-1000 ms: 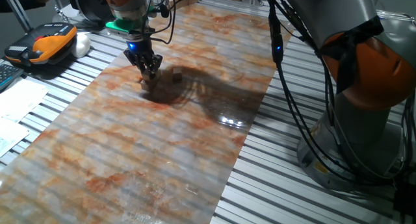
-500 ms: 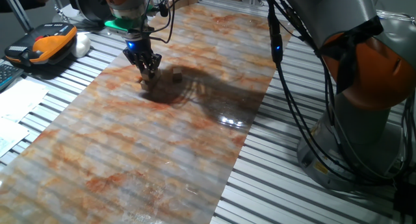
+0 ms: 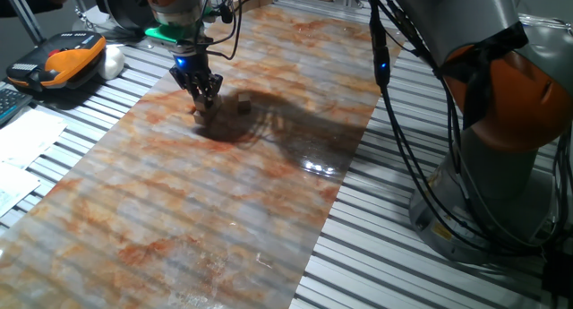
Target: Stack the blocks into a pyramid shape
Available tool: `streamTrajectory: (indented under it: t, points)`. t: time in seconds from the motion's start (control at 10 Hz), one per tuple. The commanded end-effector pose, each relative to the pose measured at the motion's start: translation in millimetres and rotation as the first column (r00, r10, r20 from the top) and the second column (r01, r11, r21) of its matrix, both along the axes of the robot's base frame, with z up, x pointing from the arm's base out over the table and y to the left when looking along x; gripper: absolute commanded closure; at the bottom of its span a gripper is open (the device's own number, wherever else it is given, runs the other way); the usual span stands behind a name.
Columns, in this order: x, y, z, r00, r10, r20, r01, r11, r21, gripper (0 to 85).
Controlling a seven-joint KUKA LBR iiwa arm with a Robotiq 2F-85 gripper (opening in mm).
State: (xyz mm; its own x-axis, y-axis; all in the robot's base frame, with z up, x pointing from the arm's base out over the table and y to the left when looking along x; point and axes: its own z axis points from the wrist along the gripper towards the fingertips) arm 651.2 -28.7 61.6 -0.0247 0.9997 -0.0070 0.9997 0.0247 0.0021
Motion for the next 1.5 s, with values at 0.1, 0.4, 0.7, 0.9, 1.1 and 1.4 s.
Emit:
streamTrajectory:
  t: [0.1, 0.4, 0.7, 0.9, 1.1, 1.4]
  points:
    - [-0.1, 0.0, 0.0, 1.0, -0.003, 0.003, 0.003, 1.0, 0.004, 51.0]
    - [0.0, -0.2, 0.3, 1.0, -0.006, 0.006, 0.006, 1.0, 0.008, 51.0]
    - [-0.1, 0.5, -0.2, 1.0, -0.021, 0.003, 0.021, 1.0, 0.01, 34.0]
    - [0.2, 0.9, -0.4, 1.0, -0.026, 0.003, 0.026, 1.0, 0.012, 34.0]
    - [1.1, 2.4, 1.3, 0.999, -0.035, 0.003, 0.035, 0.999, 0.015, 34.0]
    - [1.7, 2.2, 13.1, 0.999, -0.044, 0.016, 0.044, 0.999, 0.033, 34.0]
